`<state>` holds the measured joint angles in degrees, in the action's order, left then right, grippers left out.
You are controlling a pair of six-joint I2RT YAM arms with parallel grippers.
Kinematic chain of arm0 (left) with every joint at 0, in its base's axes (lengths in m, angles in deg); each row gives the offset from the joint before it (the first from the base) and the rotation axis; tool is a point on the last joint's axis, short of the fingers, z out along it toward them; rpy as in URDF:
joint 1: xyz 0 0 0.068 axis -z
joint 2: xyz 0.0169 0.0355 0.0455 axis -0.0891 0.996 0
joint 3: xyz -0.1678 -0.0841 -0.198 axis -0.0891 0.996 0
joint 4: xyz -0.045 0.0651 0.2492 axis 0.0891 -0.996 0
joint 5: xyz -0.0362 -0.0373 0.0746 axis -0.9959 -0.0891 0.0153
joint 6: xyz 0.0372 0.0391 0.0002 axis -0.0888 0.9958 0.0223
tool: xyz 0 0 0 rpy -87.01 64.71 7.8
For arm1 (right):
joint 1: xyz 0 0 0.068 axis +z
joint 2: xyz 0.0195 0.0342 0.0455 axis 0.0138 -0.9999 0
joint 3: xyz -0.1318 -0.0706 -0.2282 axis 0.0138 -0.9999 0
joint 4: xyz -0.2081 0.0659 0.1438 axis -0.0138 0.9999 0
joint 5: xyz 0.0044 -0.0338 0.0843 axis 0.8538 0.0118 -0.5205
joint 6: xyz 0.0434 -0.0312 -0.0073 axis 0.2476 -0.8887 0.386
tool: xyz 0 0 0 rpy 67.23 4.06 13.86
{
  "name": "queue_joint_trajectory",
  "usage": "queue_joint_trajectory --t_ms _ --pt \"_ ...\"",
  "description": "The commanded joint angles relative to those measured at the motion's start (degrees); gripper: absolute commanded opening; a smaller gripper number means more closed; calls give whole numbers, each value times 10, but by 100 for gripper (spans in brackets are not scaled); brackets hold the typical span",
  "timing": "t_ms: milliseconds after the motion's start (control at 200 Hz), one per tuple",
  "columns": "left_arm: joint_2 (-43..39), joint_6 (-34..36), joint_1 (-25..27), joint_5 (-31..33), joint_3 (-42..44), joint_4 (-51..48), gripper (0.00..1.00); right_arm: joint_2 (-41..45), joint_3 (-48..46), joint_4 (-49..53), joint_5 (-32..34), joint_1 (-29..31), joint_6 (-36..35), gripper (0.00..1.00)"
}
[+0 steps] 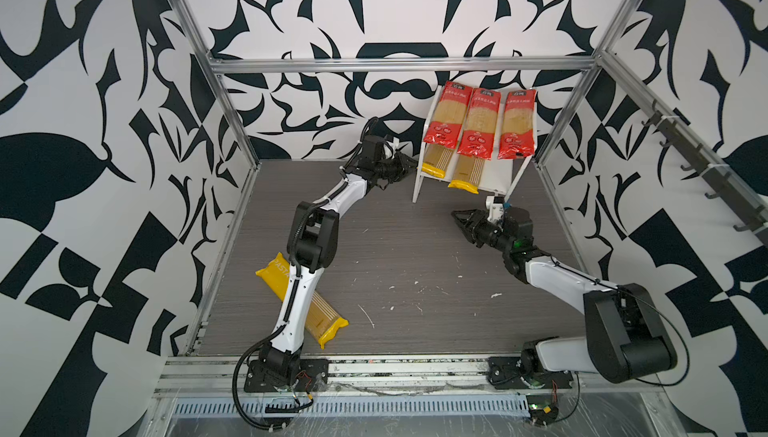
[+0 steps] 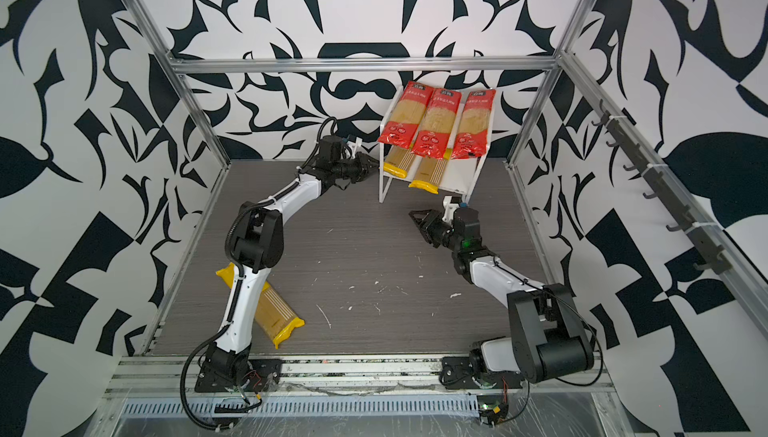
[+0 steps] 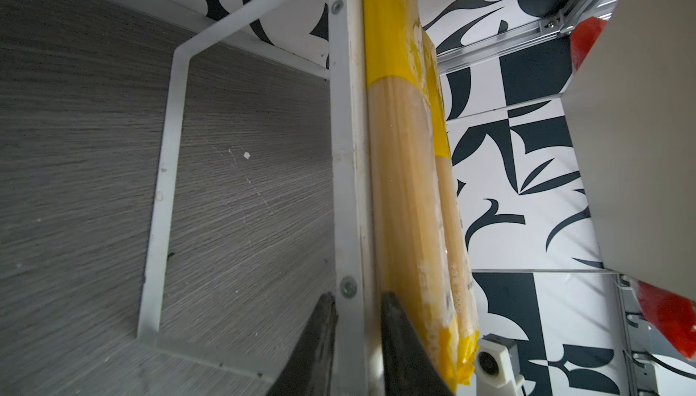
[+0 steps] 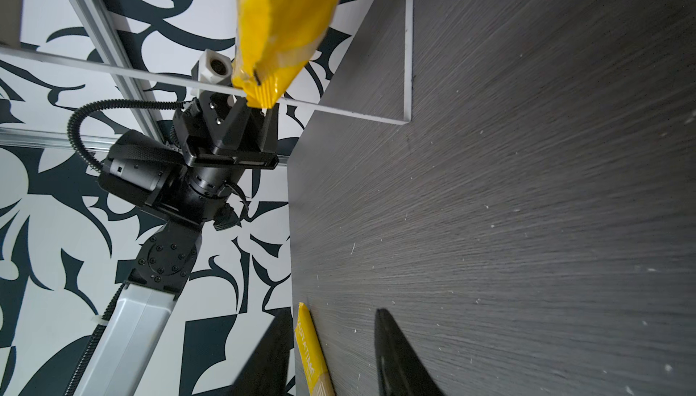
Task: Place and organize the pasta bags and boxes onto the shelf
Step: 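Release the bag with the left gripper and swing both grippers toward the table bag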
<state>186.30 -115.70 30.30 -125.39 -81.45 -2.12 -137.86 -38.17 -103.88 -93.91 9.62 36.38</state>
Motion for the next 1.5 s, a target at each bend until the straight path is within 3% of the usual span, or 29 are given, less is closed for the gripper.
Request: queue_joint_trajectory --t_ms 0,170,430,680,855,1085,1360,1500 --pt "-38 41 17 -13 14 -36 25 6 14 -14 6 13 -14 40" --pt "-85 72 -1 9 65 -74 30 10 39 55 40 69 -63 40" --pt "-252 121 -39 89 251 -145 38 -26 91 132 114 222 -139 35" --pt "-496 124 -120 189 532 -185 42 -178 210 188 120 393 -197 35" --pt "-652 145 -202 238 650 -258 47 -300 346 279 86 480 -255 39" --pt "-770 181 -276 246 696 -326 51 -413 465 324 46 532 -276 44" --pt "-784 190 -282 232 693 -337 52 -487 535 363 20 548 -292 47" --pt "-788 192 -285 227 685 -340 52 -500 540 342 3 552 -284 31"
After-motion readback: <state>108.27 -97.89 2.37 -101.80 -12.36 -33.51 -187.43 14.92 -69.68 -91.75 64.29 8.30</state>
